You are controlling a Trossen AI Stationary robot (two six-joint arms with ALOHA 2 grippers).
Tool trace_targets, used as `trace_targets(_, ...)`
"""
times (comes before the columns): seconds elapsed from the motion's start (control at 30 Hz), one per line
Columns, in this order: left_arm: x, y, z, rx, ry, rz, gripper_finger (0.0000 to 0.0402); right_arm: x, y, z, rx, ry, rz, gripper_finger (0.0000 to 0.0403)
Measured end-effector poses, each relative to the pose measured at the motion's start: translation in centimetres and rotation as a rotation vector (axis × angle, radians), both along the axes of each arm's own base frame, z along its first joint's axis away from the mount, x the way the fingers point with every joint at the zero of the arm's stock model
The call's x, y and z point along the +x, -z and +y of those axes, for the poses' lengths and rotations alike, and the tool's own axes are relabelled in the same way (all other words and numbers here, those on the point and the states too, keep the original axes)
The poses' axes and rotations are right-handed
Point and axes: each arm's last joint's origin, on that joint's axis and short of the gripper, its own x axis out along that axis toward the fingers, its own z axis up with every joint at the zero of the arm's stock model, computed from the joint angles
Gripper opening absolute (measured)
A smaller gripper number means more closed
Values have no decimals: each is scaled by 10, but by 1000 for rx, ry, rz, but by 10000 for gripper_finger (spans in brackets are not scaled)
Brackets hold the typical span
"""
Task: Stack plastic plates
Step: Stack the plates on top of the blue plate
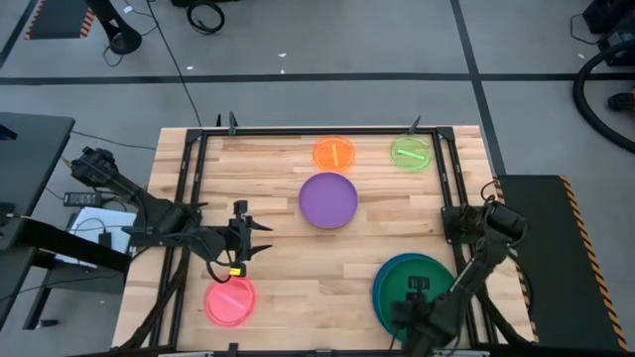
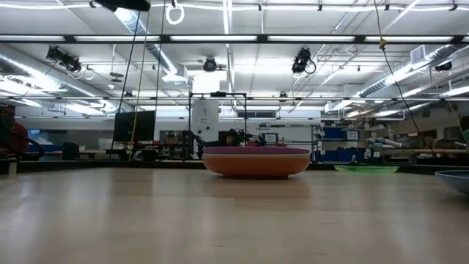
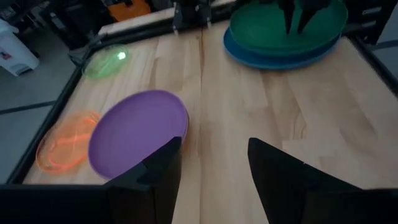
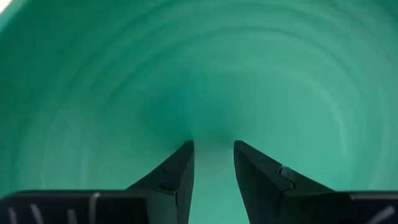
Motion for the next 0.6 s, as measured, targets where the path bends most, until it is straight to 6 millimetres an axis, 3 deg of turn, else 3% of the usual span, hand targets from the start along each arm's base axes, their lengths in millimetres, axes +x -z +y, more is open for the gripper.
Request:
trace_targets(0.33, -7, 20, -5, -40, -4, 38, 190, 21, 0, -22, 60, -45, 58, 123)
trace_targets(0.47, -9, 20, -9, -57, 10, 31, 190, 20, -13, -25, 86, -31, 38, 123)
trace_targets(0.6, -10, 19, -12, -65, 24, 22, 190, 5, -24, -27, 20, -11, 29, 123)
